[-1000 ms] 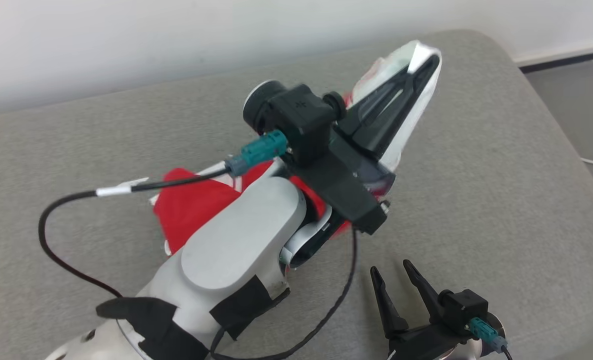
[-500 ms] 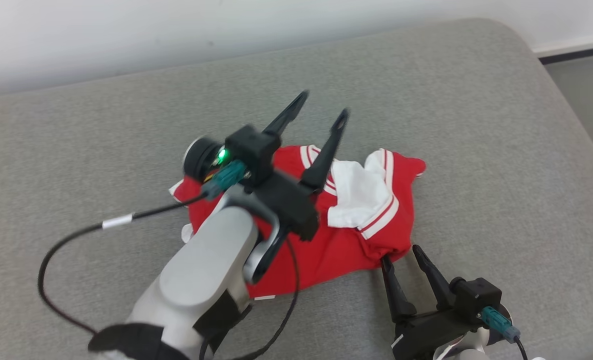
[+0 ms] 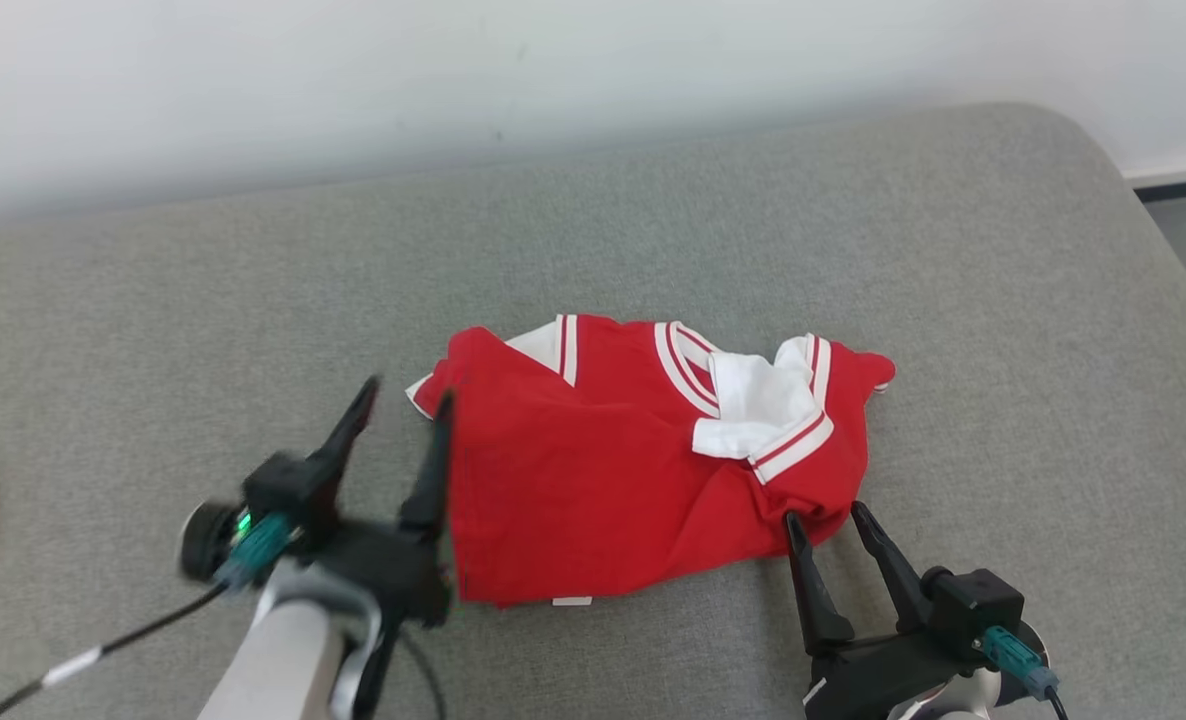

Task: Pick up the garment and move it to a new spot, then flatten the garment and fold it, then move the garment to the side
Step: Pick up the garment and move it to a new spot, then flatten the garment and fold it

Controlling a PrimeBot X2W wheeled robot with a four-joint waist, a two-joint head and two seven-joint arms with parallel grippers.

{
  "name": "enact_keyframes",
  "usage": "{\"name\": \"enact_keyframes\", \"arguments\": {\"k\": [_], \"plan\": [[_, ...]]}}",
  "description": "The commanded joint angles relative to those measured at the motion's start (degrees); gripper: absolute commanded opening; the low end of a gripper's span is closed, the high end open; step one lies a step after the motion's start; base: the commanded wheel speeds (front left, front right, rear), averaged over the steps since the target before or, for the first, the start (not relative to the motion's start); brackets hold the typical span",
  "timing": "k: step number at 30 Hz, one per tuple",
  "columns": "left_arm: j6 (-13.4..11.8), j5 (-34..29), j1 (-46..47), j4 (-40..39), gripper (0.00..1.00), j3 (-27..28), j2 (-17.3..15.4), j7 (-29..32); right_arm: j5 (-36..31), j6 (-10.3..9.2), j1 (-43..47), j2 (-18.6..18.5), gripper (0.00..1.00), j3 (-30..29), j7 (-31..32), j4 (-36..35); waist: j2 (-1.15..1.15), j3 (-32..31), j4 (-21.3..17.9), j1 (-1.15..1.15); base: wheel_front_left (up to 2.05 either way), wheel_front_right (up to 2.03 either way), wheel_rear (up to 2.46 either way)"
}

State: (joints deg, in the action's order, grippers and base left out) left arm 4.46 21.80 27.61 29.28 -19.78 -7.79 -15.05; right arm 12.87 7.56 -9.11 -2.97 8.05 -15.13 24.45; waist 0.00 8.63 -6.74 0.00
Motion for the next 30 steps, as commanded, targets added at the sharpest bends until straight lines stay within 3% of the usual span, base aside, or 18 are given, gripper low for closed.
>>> {"name": "enact_keyframes", "arguments": {"k": [1, 14, 30], "plan": [[-0.23, -0.88, -1.81, -0.73, 1.00, 1.51, -0.43, -0.19, -0.70, -0.13, 0.95, 0.11, 1.00, -0.18, -0.02, -0.12, 0.00, -1.14, 0.78, 0.00, 0.00, 0.00, 0.00], [-2.13, -9.37, -22.18, -8.83, 1.00, 17.89, 1.12, -0.19, -2.19, -0.13, 3.69, 0.11, 1.00, -2.05, -0.02, -0.93, 0.00, -5.29, 1.76, 0.00, 0.00, 0.00, 0.00], [-2.29, -15.30, -33.31, -12.99, 1.00, 25.83, 4.46, -0.19, -4.53, -0.13, 7.22, 0.08, 1.00, -4.36, -0.02, -2.49, 0.00, -8.47, 1.56, 0.00, 0.00, 0.00, 0.00]]}}
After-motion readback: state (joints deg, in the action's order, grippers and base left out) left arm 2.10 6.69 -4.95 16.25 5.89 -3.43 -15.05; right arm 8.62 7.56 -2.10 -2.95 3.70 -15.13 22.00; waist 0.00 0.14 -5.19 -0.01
